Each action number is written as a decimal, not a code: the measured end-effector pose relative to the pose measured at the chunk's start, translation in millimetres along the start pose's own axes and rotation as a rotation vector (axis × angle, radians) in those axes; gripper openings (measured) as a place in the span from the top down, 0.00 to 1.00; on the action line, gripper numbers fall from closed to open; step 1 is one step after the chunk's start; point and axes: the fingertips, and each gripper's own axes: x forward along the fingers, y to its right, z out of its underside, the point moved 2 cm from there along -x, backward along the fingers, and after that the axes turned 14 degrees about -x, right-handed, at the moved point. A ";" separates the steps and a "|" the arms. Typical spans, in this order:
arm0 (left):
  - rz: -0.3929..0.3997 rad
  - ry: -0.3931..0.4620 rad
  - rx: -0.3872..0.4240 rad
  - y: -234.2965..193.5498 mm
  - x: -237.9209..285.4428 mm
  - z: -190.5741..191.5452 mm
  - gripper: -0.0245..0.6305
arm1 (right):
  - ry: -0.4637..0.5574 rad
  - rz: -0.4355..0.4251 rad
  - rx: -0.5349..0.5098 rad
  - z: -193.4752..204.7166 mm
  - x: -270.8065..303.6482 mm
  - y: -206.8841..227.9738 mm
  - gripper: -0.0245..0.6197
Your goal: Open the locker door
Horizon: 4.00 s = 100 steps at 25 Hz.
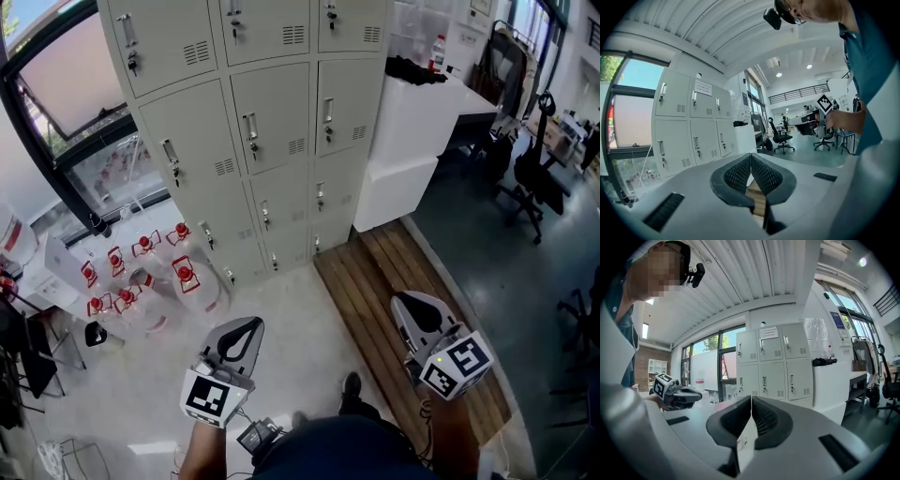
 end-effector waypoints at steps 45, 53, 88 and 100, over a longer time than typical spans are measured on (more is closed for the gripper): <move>-0.236 -0.035 0.009 13.8 198.0 -33.6 0.93 | 0.053 -0.241 0.037 46.9 88.0 213.6 0.90; -0.065 -0.016 0.033 -27.2 235.2 -45.6 0.93 | 0.008 -0.080 0.043 44.2 94.2 219.3 0.90; 0.224 0.003 0.033 -227.7 293.0 -83.9 0.93 | -0.097 0.266 0.049 9.9 220.8 203.6 0.90; 0.148 -0.037 0.011 -279.1 289.0 -58.6 0.93 | -0.110 0.191 0.021 2.9 281.9 213.9 0.90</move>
